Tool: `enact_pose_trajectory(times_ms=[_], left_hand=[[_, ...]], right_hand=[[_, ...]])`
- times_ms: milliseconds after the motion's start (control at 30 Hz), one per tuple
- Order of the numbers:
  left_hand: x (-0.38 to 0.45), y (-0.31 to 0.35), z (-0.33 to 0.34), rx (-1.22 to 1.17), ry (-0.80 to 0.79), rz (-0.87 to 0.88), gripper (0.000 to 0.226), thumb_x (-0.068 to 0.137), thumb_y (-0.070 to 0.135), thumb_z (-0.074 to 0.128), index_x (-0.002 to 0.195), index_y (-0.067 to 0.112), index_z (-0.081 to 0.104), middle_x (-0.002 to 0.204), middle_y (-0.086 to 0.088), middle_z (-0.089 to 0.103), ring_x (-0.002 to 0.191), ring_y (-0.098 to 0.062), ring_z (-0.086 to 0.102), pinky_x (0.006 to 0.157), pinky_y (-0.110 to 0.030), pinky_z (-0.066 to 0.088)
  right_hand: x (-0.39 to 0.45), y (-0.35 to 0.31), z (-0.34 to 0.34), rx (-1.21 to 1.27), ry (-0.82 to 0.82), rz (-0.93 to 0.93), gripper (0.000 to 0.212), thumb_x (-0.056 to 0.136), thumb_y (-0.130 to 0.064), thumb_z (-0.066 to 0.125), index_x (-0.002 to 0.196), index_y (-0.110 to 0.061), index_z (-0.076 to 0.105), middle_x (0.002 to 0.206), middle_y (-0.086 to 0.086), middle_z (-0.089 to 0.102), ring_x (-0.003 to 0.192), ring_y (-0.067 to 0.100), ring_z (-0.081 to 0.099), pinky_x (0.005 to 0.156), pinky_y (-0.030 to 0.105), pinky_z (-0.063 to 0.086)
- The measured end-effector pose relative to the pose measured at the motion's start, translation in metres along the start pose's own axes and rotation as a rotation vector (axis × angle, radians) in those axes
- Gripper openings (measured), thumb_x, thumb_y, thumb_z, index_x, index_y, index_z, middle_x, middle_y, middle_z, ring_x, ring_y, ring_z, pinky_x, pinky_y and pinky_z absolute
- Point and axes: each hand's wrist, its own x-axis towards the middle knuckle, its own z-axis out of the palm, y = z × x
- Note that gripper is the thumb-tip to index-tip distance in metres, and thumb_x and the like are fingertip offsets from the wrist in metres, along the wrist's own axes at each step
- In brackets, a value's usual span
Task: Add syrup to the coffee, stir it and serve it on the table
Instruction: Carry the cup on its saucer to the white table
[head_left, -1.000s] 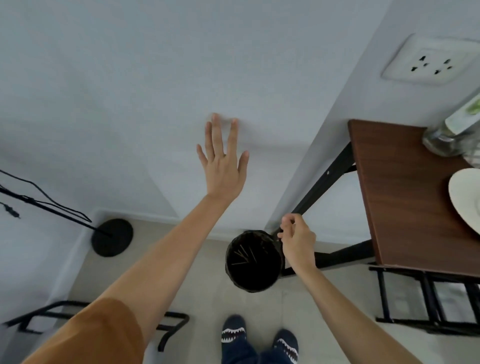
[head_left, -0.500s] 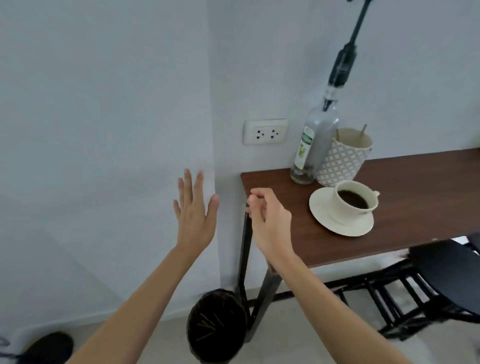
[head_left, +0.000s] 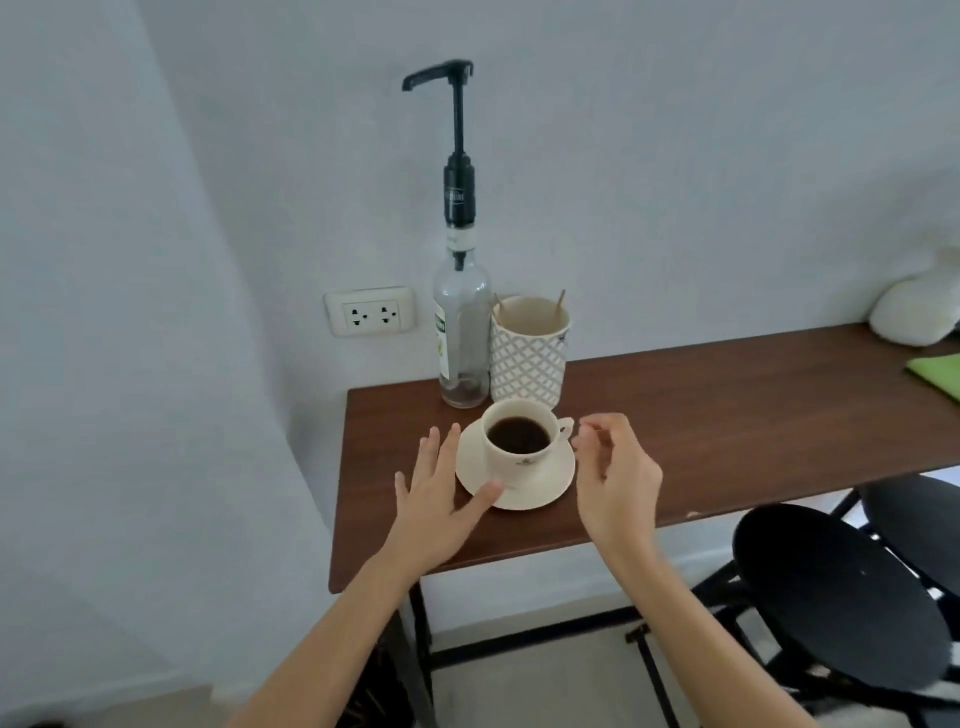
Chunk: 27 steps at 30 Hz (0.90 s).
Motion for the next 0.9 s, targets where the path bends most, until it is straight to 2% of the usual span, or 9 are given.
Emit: enact_pose_trajectory(times_ms=[67, 133, 233, 300, 433, 533, 733, 833, 900], left_hand=[[0.005, 0.005, 0.01, 0.023, -0.003, -0.025, 0.104, 0.088, 0.073, 0.057, 0.165, 0.032, 0.001, 0.176, -0.003, -0.001, 0.162, -0.021, -0.008, 0.125, -0.061, -0.008], [0.01, 0.009, 0.016, 0.059, 0.009, -0.036, 0.112, 0.082, 0.076, 0.062, 0.165, 0.032, 0.001, 0.176, -0.004, 0.003, 0.162, -0.022, -0.005, 0.124, -0.063, -0.007], [0.018, 0.013, 0.022, 0.086, 0.053, -0.02, 0.108, 0.083, 0.076, 0.061, 0.164, 0.034, 0.004, 0.174, -0.001, 0.015, 0.162, -0.02, 0.003, 0.124, -0.066, -0.007], [0.023, 0.013, 0.024, 0.079, 0.07, -0.017, 0.099, 0.086, 0.075, 0.057, 0.163, 0.037, 0.008, 0.172, -0.001, 0.024, 0.162, -0.021, 0.01, 0.124, -0.067, -0.006], [0.028, 0.012, 0.026, 0.088, 0.081, -0.007, 0.091, 0.087, 0.075, 0.054, 0.16, 0.035, 0.02, 0.167, -0.002, 0.032, 0.159, -0.021, 0.02, 0.125, -0.069, -0.002], [0.029, 0.01, 0.026, 0.091, 0.089, 0.0, 0.087, 0.087, 0.075, 0.053, 0.158, 0.032, 0.025, 0.163, -0.001, 0.038, 0.157, -0.02, 0.024, 0.125, -0.069, 0.001], [0.032, 0.007, 0.021, 0.122, 0.077, 0.016, 0.094, 0.087, 0.071, 0.061, 0.161, 0.032, 0.02, 0.167, 0.0, 0.033, 0.157, -0.02, 0.023, 0.125, -0.069, 0.004], [0.028, 0.002, 0.022, 0.205, 0.054, 0.017, 0.101, 0.085, 0.07, 0.064, 0.163, 0.025, 0.017, 0.171, -0.003, 0.024, 0.159, -0.022, 0.018, 0.126, -0.066, 0.003], [0.024, 0.0, 0.023, 0.215, 0.051, 0.007, 0.105, 0.085, 0.071, 0.063, 0.164, 0.022, 0.014, 0.172, -0.003, 0.018, 0.161, -0.023, 0.013, 0.126, -0.064, 0.001]], right_hand=[[0.006, 0.024, -0.003, -0.04, -0.076, 0.079, 0.013, 0.099, -0.015, 0.055, 0.11, -0.015, 0.062, 0.089, -0.002, 0.068, 0.074, 0.002, 0.058, 0.069, 0.007, 0.039], [0.01, 0.039, 0.0, -0.059, -0.226, 0.122, 0.029, 0.099, -0.015, 0.055, 0.128, -0.009, 0.057, 0.113, 0.01, 0.066, 0.091, 0.011, 0.057, 0.083, 0.019, 0.041], [0.016, 0.048, 0.008, -0.035, -0.371, 0.14, 0.04, 0.102, -0.016, 0.052, 0.141, -0.013, 0.05, 0.126, 0.013, 0.063, 0.111, 0.023, 0.06, 0.094, 0.027, 0.04], [0.022, 0.05, 0.013, -0.011, -0.397, 0.145, 0.038, 0.103, -0.018, 0.048, 0.141, -0.018, 0.051, 0.126, 0.012, 0.066, 0.117, 0.024, 0.06, 0.094, 0.024, 0.039], [0.027, 0.048, 0.02, 0.028, -0.371, 0.15, 0.034, 0.105, -0.022, 0.043, 0.136, -0.018, 0.058, 0.114, 0.004, 0.072, 0.102, 0.014, 0.062, 0.085, 0.021, 0.04], [0.029, 0.047, 0.023, 0.017, -0.376, 0.154, 0.033, 0.105, -0.021, 0.043, 0.134, -0.018, 0.059, 0.105, 0.005, 0.072, 0.1, 0.02, 0.065, 0.084, 0.027, 0.045], [0.029, 0.044, 0.025, -0.07, -0.408, 0.184, 0.037, 0.104, -0.019, 0.047, 0.14, -0.018, 0.053, 0.11, 0.012, 0.069, 0.105, 0.026, 0.063, 0.091, 0.032, 0.046], [0.024, 0.044, 0.025, -0.173, -0.436, 0.221, 0.045, 0.1, -0.017, 0.054, 0.144, -0.011, 0.047, 0.121, 0.015, 0.061, 0.113, 0.03, 0.058, 0.096, 0.034, 0.042], [0.02, 0.042, 0.025, -0.269, -0.45, 0.222, 0.043, 0.099, -0.019, 0.056, 0.14, -0.007, 0.049, 0.122, 0.016, 0.057, 0.113, 0.032, 0.056, 0.094, 0.035, 0.044]])
